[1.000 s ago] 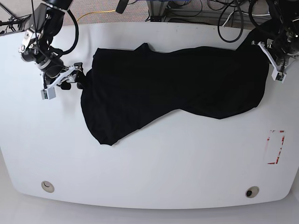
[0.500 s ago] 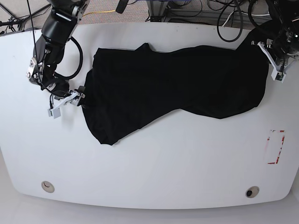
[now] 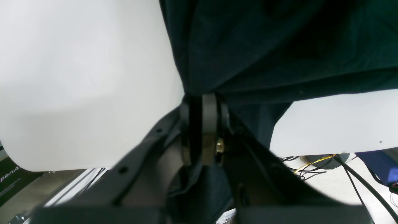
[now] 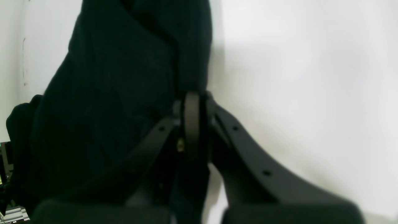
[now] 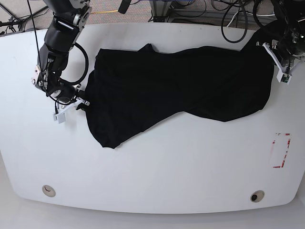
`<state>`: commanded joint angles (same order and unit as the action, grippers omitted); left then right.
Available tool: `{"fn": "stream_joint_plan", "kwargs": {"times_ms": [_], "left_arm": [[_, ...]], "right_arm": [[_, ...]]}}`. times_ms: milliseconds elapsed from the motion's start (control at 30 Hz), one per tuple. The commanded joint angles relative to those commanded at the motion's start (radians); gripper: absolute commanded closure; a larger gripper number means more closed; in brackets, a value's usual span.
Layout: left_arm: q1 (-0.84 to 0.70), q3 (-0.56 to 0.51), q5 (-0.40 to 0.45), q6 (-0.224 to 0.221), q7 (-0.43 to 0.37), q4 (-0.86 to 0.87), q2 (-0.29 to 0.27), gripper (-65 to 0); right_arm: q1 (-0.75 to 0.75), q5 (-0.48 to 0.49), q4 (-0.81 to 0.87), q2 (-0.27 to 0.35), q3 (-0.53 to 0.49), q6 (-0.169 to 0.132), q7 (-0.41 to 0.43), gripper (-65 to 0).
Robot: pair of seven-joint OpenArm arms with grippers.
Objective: Fold the T-shirt properly
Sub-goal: 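Lay the stretched T-shirt flat on the table with both grippers, then hold the T-shirt edge with both grippers, pulling it taut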
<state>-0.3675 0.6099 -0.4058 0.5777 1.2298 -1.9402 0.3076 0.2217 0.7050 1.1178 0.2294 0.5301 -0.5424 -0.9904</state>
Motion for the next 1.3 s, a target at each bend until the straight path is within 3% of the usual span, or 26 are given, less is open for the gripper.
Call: {"fn": "stream_joint_plan", "kwargs": {"times_ms": [333, 667, 1067, 1300], "left_arm": [[0.003, -0.002, 0.000, -0.002, -0.002, 0.000, 0.005, -1.4], [0.040, -0.003, 0.000, -0.002, -0.002, 0.000, 0.000, -1.4], [0.259, -0.002, -0.008, -0.002, 0.003, -0.002, -0.003, -1.5], [0.453, -0.002, -0.006, -0.002, 0.037, 0.000, -0.003, -1.5]], "right_arm": [[-0.038, 0.002, 0.203, 0.061, 0.002, 0.008, -0.012, 0.0], [-0.038, 0.008, 0.253, 0.094, 0.005, 0.005, -0.098, 0.0], [0.029, 0.002, 0.390, 0.098, -0.002, 0.002, -0.107, 0.0], [0.147, 0.008, 0.390, 0.167, -0.095, 0.000, -0.106, 0.0]]}}
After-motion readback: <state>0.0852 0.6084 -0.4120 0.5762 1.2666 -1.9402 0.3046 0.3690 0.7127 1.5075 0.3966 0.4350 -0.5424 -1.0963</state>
